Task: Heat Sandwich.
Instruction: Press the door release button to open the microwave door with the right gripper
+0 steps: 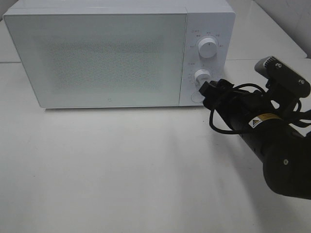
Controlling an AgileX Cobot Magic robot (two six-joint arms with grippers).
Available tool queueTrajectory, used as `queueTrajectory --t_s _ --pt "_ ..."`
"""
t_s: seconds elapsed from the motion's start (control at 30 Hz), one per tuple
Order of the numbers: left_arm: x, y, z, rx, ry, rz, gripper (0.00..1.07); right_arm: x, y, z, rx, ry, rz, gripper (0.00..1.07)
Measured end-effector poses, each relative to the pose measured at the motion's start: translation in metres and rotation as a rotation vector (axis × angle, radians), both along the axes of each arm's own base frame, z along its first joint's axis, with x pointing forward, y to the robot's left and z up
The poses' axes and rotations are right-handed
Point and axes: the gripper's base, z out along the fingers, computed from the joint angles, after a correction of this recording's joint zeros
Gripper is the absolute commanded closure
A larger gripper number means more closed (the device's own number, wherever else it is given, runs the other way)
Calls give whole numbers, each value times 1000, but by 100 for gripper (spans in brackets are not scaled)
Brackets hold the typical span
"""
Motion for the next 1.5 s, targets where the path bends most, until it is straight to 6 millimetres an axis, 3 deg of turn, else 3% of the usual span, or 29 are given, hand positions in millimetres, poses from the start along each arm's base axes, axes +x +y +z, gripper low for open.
queueTrajectory --t_s 0.43,0.73,0.9,1.0,1.03,1.07,1.3,1.5 --pt "0 0 0 0 0 0 9 0 0 0 428 37 -145 32" --pt "0 0 0 0 0 0 9 0 0 0 661 53 -224 41" --pt "0 0 0 0 0 0 9 0 0 0 766 61 -260 53" --pt "0 0 0 0 0 0 9 0 0 0 820 65 -279 68" --pt "0 0 0 0 0 0 9 0 0 0 820 65 -279 68" --pt "0 0 0 0 0 0 9 0 0 0 856 67 -291 78" --pt "0 0 0 0 0 0 9 -1 1 -4 922 113 -325 107" --pt "0 0 0 0 0 0 9 -2 1 -5 933 125 -332 107"
